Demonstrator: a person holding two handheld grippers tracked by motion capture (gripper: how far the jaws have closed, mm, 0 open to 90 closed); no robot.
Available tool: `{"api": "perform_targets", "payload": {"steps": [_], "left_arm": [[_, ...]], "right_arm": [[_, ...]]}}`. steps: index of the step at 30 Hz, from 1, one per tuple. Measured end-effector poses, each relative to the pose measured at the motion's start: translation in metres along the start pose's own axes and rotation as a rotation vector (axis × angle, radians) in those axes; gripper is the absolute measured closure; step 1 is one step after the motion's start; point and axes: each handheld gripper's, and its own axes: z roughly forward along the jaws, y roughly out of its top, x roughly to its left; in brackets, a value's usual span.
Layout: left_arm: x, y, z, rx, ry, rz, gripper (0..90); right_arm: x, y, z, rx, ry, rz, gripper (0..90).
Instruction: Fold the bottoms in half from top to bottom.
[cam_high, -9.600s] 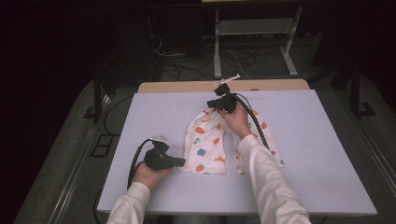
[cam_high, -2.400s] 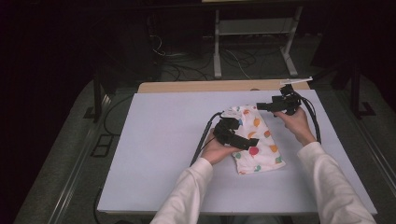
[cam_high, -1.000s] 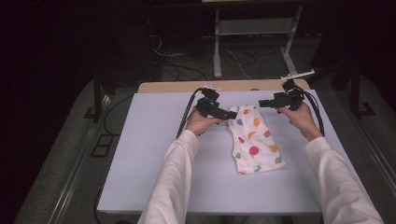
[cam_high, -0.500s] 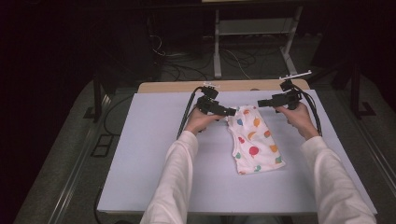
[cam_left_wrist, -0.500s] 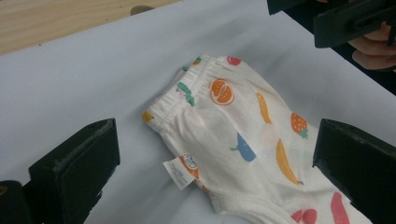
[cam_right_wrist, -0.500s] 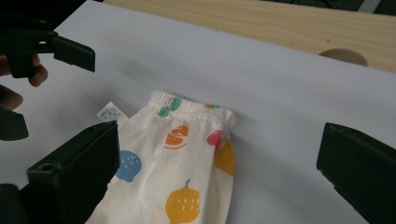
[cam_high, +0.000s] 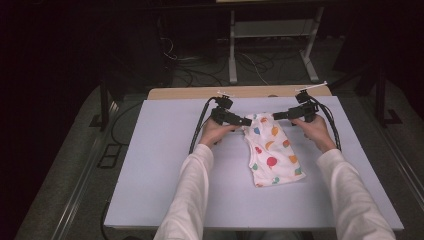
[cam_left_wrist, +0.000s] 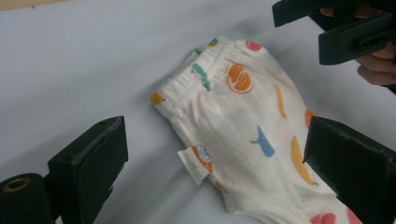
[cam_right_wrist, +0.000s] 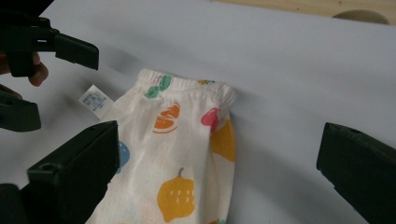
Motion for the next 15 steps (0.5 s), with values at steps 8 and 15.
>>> {"api": "perform_targets", "payload": {"steps": [8, 15], "left_arm": [[0.007, -0.01, 0.013, 0.019, 0.003, -0.037, 15.1], [0.009, -0.017, 0.02, 0.021, -0.01, -0.049, 22.2]], "right_arm": [[-0.009, -0.014, 0.01, 0.025, 0.014, 0.05, 14.5], [-0.012, -0.018, 0.018, 0.044, 0.032, 0.06, 29.9]]}}
